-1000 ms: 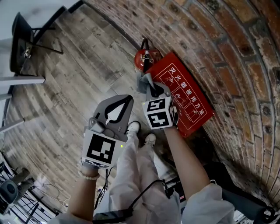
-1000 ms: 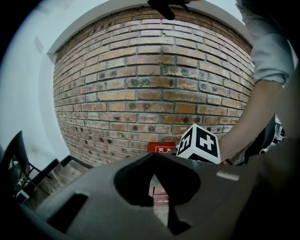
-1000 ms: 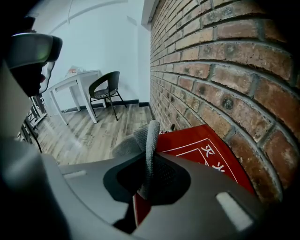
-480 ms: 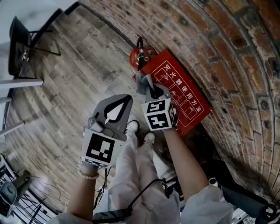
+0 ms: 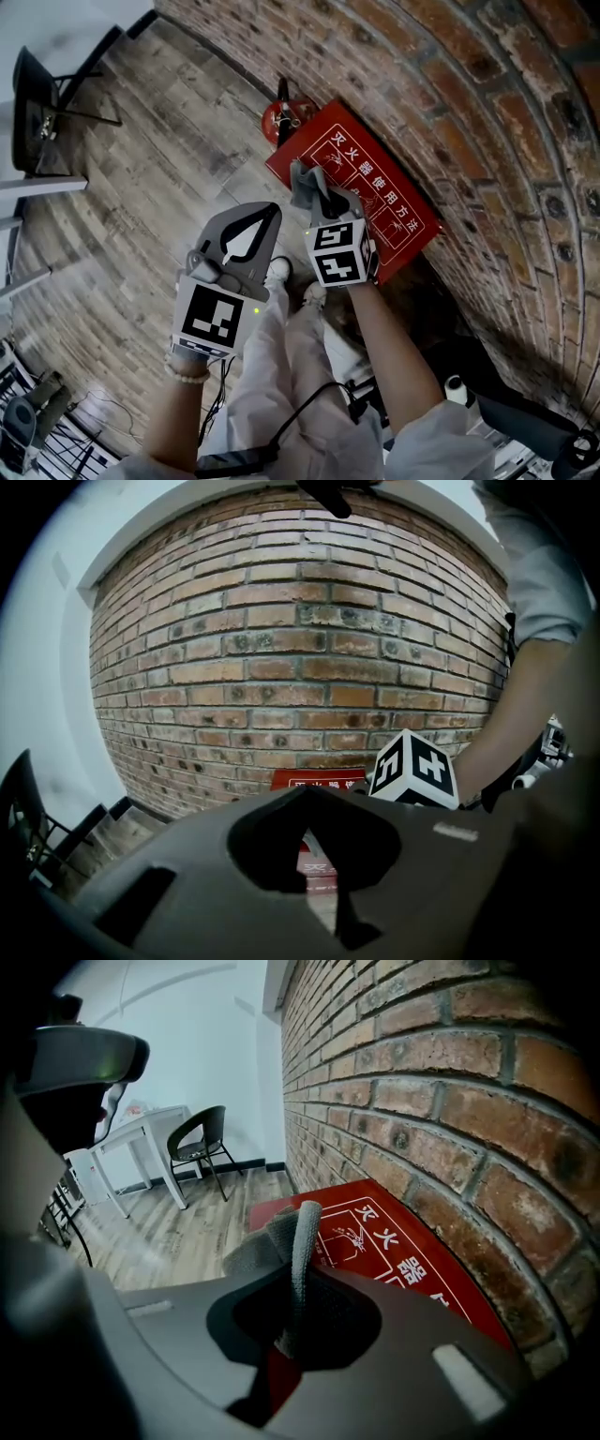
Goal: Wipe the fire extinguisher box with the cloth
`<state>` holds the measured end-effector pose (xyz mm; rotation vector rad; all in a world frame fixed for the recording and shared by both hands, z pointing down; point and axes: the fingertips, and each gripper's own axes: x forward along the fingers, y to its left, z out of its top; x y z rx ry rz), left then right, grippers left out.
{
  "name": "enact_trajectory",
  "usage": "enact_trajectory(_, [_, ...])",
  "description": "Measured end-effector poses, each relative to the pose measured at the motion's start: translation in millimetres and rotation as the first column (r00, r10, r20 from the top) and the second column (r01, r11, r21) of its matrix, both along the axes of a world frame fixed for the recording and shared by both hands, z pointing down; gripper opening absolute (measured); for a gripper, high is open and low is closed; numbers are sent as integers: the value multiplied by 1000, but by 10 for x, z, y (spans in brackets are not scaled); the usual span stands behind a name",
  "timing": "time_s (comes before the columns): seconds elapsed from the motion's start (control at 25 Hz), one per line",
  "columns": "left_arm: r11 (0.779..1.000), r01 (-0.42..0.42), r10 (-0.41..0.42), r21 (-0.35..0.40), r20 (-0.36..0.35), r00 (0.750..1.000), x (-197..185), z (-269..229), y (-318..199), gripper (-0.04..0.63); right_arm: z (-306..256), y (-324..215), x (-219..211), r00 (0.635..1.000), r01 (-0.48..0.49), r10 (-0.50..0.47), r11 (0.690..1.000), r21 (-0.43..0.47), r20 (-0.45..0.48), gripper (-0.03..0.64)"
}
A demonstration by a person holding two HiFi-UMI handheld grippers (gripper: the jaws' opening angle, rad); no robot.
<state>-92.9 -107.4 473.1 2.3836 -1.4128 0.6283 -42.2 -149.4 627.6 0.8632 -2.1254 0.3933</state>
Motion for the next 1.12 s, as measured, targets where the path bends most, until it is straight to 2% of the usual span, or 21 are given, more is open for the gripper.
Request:
enact_trajectory(0.6, [999,-44,44,2,-4,999,418,-17,25,-3,-8,235,546,999,-37,37,999,-4,-18,17])
enact_trajectory(1.12, [997,-71,72,14,-6,997,624,-107,100,-3,-16,573,1113,992,-118,116,993,-31,-51,17])
